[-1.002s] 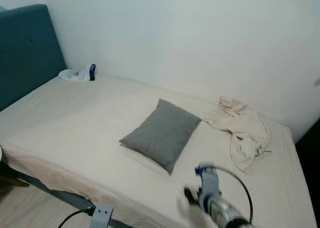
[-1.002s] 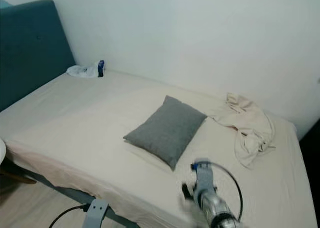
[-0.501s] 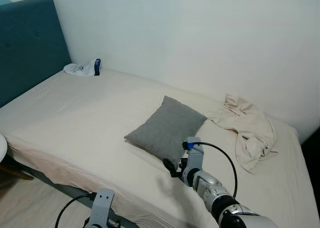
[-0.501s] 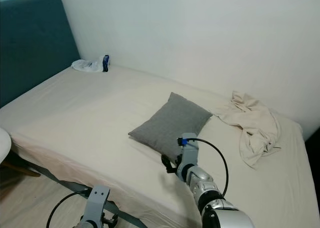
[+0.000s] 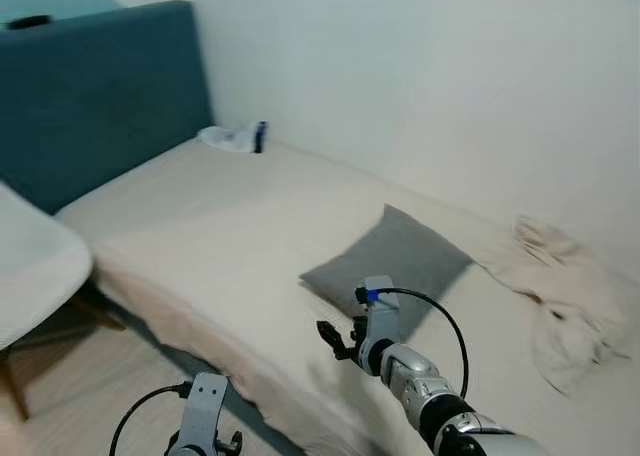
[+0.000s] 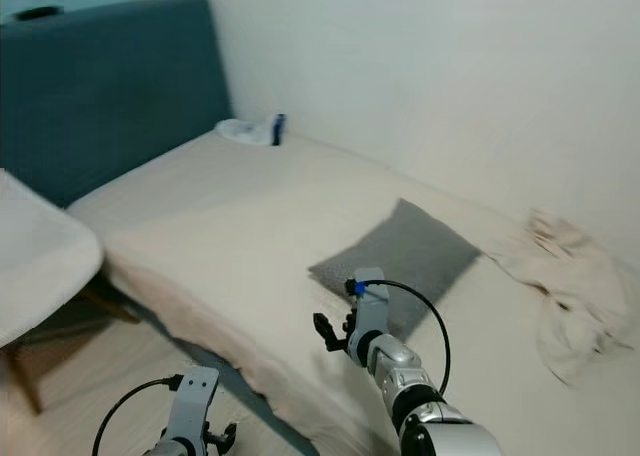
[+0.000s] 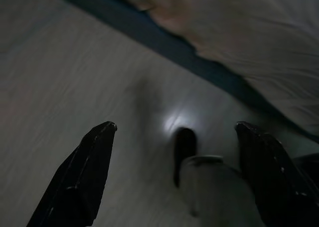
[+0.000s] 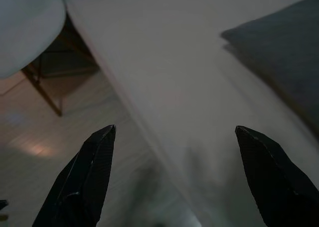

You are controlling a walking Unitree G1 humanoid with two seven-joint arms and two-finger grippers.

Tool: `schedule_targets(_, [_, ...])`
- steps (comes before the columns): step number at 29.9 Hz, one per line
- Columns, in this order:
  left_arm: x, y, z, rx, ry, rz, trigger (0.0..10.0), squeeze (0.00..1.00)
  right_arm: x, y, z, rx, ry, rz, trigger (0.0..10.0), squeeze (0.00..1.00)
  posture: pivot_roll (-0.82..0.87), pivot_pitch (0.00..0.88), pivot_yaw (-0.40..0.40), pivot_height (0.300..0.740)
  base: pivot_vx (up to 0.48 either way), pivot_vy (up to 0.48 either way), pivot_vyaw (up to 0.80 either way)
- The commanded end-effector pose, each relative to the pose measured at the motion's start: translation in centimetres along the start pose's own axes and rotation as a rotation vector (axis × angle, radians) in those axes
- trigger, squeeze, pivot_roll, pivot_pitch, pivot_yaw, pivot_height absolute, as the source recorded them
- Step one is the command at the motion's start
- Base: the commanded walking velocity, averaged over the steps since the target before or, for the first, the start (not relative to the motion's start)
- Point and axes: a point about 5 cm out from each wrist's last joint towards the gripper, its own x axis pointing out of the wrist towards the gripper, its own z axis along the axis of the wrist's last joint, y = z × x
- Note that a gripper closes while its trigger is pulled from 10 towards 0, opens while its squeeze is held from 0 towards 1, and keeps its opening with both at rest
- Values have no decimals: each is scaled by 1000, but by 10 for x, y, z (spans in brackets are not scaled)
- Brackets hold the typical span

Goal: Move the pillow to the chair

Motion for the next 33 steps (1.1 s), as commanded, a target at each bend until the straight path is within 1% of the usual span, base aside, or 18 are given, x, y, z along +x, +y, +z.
schedule_targets(1, [1, -2, 3, -12, -13, -5, 10000, 0, -2, -5, -2, -13, 10, -24, 10000, 0, 68, 0, -50, 740, 0, 0, 744])
schedule_targets(15, [2, -6, 5, 1, -22, -19, 10000, 0, -6, -17, -3, -36, 23, -117, 10000, 0, 70, 0, -50, 740, 0, 0, 742])
schedule_targets(18, [1, -6, 5, 3, -23, -21, 10000, 0, -8, -23, -4, -20, 29, -177, 10000, 0, 70, 0, -49, 740, 0, 0, 735])
schedule_targets(20, [1, -6, 5, 3, -24, -21, 10000, 0, -9, -27, -5, -8, 36, -222, 10000, 0, 70, 0, -48, 740, 0, 0, 0])
schedule_targets(22, [2, -6, 5, 3, -26, -24, 10000, 0, -10, -29, -7, -23, 60, -256, 10000, 0, 68, 0, -46, 740, 0, 0, 0])
schedule_targets(27, [2, -7, 6, 21, -25, -33, 10000, 0, -10, -29, -8, 5, 54, -254, 10000, 0, 67, 0, -44, 740, 0, 0, 0])
schedule_targets(30, [2, -8, 8, 32, -27, -36, 10000, 0, -11, -30, -9, 7, 53, -258, 10000, 0, 65, 0, -43, 740, 0, -480, 0])
schedule_targets(33, [3, -9, 11, 17, -40, -31, 10000, 0, -11, -30, -10, 10, 55, -262, 10000, 0, 63, 0, -42, 740, 0, -480, 0])
